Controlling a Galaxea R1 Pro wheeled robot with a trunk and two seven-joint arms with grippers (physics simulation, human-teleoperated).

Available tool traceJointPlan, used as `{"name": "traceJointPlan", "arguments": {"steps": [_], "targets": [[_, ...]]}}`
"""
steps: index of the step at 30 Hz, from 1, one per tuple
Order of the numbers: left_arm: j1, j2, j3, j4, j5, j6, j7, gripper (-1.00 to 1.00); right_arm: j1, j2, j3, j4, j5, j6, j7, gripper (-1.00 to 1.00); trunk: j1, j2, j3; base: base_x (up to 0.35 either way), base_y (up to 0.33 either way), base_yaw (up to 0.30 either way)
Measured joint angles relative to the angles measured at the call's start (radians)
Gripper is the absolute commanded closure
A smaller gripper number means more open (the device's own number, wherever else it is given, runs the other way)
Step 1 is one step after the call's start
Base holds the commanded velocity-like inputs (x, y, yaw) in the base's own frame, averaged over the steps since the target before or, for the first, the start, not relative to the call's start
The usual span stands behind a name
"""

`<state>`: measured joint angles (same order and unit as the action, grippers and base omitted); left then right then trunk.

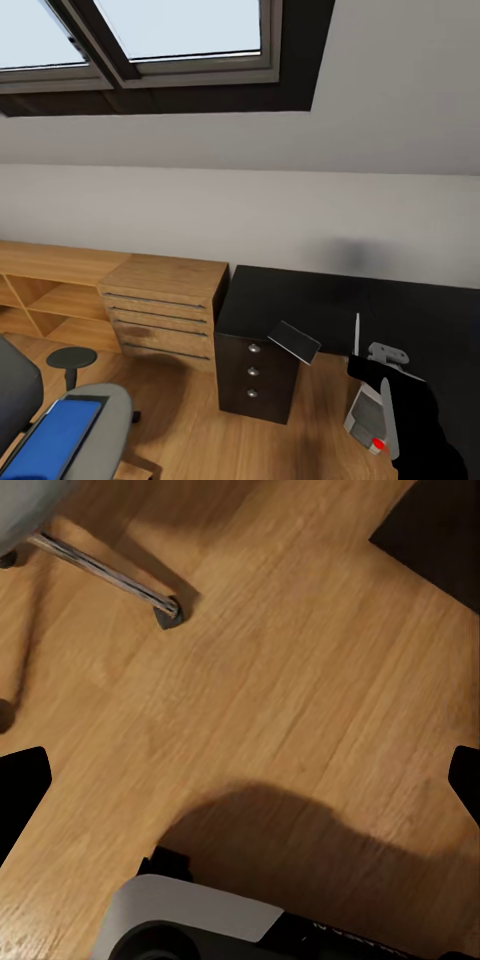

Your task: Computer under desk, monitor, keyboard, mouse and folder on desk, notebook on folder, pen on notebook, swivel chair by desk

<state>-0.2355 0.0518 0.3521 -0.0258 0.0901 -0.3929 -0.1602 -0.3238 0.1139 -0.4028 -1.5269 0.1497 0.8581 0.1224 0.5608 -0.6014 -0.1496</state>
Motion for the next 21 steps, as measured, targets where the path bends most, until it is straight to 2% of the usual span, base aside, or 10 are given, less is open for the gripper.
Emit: {"name": "traceJointPlan", "arguments": {"steps": [11,21], "targets": [[0.000,0.000,0.000,0.000,0.000,0.003,0.000,-1.00,0.000,0.000,0.002,0.002,0.000,0.000,0.002,1.00,0.000,0.000,0.006,0.025,-0.023,-0.215],[0.000,0.000,0.000,0.000,0.000,-0.001,-0.001,-1.00,0.000,-0.003,0.013,0.007,-0.001,-0.021,0.016,1.00,-0.001,0.000,0.007,0.291,-0.051,-0.017]]}}
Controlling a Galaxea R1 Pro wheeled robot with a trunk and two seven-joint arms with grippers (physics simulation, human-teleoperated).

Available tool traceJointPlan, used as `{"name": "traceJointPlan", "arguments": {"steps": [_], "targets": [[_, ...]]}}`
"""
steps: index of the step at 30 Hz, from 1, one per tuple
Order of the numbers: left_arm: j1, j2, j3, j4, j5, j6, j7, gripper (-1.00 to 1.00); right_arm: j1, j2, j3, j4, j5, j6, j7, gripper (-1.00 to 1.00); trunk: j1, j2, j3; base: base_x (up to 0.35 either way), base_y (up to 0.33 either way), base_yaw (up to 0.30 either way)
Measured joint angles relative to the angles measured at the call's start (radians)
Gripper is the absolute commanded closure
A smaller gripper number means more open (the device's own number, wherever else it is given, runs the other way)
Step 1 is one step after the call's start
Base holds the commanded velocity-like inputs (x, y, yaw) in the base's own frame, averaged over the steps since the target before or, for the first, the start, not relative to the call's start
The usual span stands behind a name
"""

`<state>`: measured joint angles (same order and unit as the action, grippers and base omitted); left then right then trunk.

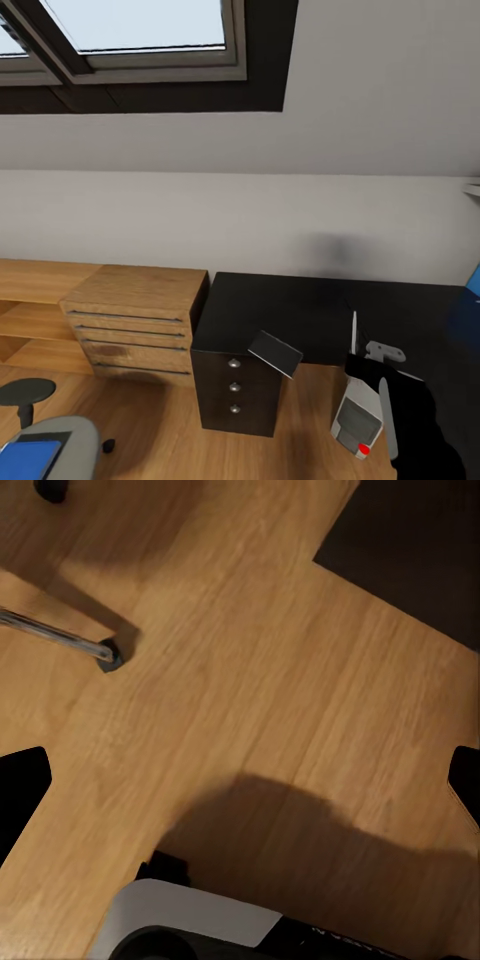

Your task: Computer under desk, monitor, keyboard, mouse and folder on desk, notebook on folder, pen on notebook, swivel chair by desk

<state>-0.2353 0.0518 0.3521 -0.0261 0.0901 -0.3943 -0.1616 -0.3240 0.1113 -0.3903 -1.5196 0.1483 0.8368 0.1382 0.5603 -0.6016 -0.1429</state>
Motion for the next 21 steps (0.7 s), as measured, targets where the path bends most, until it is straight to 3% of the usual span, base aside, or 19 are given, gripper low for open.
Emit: {"name": "traceJointPlan", "arguments": {"steps": [7,14,21], "targets": [[0.000,-0.001,0.000,0.000,0.000,0.000,0.001,-1.00,0.000,-0.001,0.014,0.026,0.004,-0.005,0.006,1.00,0.000,0.000,0.000,0.331,-0.011,0.000],[0.000,-0.008,0.000,0.000,0.000,0.001,0.001,-1.00,0.000,-0.018,0.045,0.060,0.006,-0.005,0.006,1.00,0.000,0.000,0.000,0.286,-0.189,0.000],[0.000,-0.009,0.000,0.000,0.000,0.004,0.001,-1.00,0.000,-0.020,0.062,0.064,0.006,-0.005,0.006,1.00,0.000,0.000,0.000,0.108,-0.085,0.000]]}}
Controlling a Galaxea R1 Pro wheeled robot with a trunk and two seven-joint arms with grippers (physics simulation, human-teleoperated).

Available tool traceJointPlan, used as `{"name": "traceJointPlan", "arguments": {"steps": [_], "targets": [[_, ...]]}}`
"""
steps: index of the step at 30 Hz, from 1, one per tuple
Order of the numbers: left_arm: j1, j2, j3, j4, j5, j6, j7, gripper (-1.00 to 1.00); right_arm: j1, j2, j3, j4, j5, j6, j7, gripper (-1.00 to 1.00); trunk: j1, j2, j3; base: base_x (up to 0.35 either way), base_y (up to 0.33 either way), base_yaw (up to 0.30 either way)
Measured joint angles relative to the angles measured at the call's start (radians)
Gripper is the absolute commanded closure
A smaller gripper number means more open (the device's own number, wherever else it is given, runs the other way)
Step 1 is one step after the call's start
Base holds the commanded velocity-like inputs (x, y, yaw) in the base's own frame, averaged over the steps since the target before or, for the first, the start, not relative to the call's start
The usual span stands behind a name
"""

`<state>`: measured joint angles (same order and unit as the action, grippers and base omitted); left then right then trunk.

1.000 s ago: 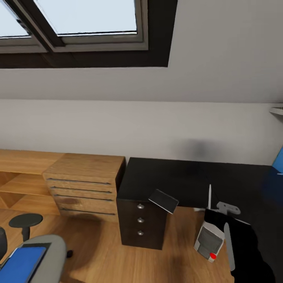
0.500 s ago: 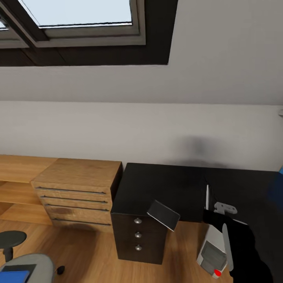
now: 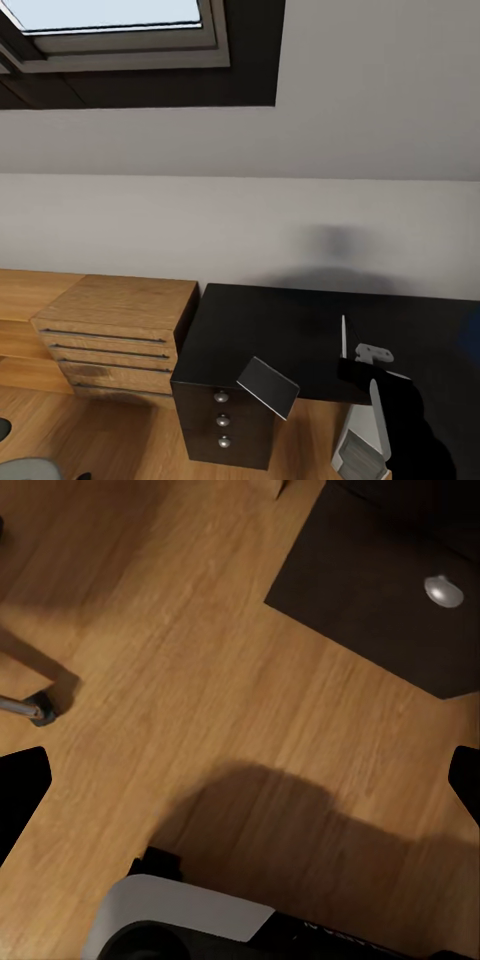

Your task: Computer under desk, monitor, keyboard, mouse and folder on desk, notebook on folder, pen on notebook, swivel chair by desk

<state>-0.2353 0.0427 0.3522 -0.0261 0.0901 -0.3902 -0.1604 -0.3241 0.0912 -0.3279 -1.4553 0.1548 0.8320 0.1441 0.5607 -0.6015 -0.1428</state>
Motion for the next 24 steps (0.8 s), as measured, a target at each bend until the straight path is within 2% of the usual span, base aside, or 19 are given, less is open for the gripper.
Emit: {"name": "traceJointPlan", "arguments": {"steps": [7,19,24], "targets": [[0.000,0.000,0.000,0.000,0.000,0.000,0.000,-1.00,0.000,-0.002,0.012,0.038,0.004,0.000,-0.001,1.00,0.000,0.000,0.000,0.024,-0.005,0.000],[0.000,0.001,0.000,0.000,0.000,-0.003,0.000,-1.00,0.000,-0.015,0.012,0.083,0.005,-0.015,-0.003,1.00,0.000,0.000,0.000,0.116,0.000,0.000],[0.000,0.001,0.000,0.000,0.000,-0.003,0.000,-1.00,0.000,-0.032,0.011,0.120,0.004,-0.017,-0.005,1.00,0.000,0.000,0.000,0.009,0.000,0.000]]}}
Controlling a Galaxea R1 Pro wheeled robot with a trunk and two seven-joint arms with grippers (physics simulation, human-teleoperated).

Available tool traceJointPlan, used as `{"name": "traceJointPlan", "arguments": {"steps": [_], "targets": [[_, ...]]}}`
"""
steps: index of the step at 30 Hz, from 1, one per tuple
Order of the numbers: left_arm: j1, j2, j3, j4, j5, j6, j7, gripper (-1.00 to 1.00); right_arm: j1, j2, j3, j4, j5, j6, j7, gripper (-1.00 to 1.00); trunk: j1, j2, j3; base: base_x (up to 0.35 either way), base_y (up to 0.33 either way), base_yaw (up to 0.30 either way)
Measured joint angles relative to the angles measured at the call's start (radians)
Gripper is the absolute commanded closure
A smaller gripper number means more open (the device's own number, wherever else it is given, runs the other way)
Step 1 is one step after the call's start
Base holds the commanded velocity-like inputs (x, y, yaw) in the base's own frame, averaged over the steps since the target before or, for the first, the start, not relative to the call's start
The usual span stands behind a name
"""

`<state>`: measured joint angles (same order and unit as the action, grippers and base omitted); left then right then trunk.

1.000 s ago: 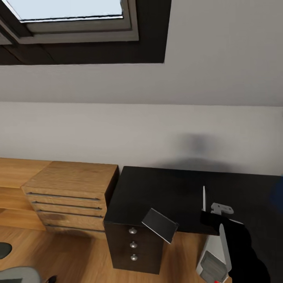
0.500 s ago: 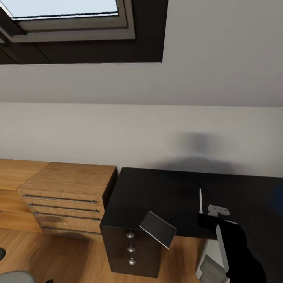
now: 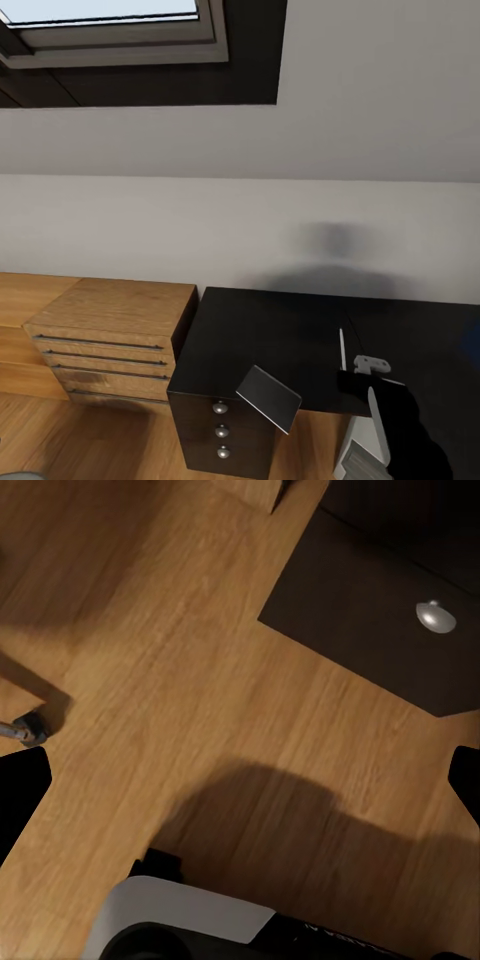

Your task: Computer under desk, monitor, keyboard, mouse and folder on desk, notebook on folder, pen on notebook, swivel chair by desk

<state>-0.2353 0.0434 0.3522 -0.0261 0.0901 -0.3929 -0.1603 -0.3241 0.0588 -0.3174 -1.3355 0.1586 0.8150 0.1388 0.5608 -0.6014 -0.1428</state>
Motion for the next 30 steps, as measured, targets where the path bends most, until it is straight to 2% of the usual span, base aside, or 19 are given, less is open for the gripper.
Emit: {"name": "traceJointPlan", "arguments": {"steps": [10,15,23,30], "targets": [[0.000,-0.001,0.000,0.000,0.000,0.000,0.000,-1.00,-0.007,-0.031,0.000,0.094,0.000,-0.018,-0.002,1.00,0.000,0.000,0.000,0.000,0.000,0.000],[0.000,-0.001,0.000,0.000,0.000,-0.001,0.000,-1.00,-0.009,-0.035,0.000,0.109,-0.002,-0.043,-0.002,1.00,0.000,0.000,0.000,0.036,0.000,0.000],[0.000,-0.001,0.000,0.000,0.000,-0.001,0.000,-1.00,-0.009,-0.034,0.001,0.110,-0.004,-0.048,0.003,1.00,0.000,0.000,0.000,0.259,0.000,0.000],[0.000,0.000,0.000,-0.001,0.000,-0.001,0.001,-1.00,-0.010,-0.035,0.001,0.128,-0.001,-0.048,-0.002,1.00,0.000,0.000,0.000,0.048,0.000,0.000]]}}
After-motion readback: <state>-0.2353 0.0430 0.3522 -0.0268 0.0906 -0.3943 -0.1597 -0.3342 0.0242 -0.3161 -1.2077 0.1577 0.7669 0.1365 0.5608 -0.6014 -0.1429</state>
